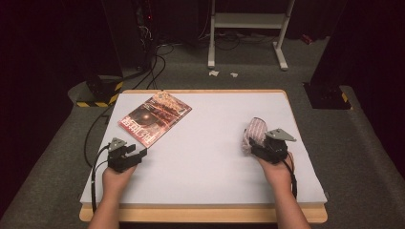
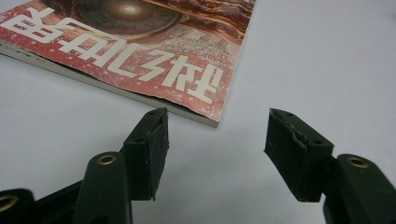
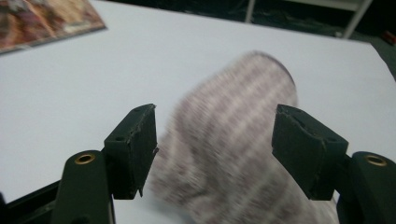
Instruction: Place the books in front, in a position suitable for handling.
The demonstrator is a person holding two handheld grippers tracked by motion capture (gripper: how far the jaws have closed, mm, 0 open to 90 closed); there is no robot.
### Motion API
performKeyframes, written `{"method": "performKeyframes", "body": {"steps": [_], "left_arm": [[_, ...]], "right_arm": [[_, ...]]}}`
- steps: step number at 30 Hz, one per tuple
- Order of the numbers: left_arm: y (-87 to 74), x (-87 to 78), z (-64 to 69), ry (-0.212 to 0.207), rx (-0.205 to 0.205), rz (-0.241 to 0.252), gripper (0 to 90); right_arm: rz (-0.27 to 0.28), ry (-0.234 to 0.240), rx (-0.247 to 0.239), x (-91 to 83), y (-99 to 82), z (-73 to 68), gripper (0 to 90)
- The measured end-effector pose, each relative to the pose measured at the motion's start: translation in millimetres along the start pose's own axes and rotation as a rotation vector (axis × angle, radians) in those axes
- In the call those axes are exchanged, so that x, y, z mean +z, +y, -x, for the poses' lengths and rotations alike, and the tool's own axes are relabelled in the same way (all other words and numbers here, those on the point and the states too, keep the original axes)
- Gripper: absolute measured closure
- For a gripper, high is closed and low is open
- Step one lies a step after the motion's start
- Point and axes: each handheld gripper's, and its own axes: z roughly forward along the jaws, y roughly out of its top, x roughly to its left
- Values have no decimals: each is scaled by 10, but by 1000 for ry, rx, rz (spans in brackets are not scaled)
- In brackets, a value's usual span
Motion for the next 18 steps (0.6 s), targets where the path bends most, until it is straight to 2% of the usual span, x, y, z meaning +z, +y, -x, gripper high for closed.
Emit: {"method": "performKeyframes", "body": {"steps": [1, 2, 3, 4, 6, 7, 8, 13, 16, 18], "left_arm": [[-1, 2, 2, -2, -1, 0, 423], [-1, 4, 4, 0, 1, -3, 423], [-2, 8, 8, 4, 2, -5, 424], [-4, 13, 11, 10, 4, -8, 424], [-7, 16, 12, 17, 9, -11, 431], [-8, 16, 14, 25, 17, -9, 453], [-8, 14, 14, 30, 22, -8, 453], [3, 36, 8, 34, 31, 2, 550], [41, 84, 21, 40, 45, 3, 631], [81, 113, 20, 59, 59, 4, 673]], "right_arm": [[16, 30, -18, -16, 57, -102, 318], [16, 30, -18, -16, 57, -102, 318], [21, 50, -24, -7, 77, -160, 324], [17, 88, -42, 51, 107, -305, 324], [12, 102, -50, 78, 115, -354, 324], [2, 139, -56, 162, 121, -498, 324], [2, 139, -56, 162, 121, -498, 324], [-21, 196, -84, 262, 53, -745, 323], [-27, 219, -84, 257, -15, -826, 323], [-33, 230, -90, 245, -58, -858, 324]]}}
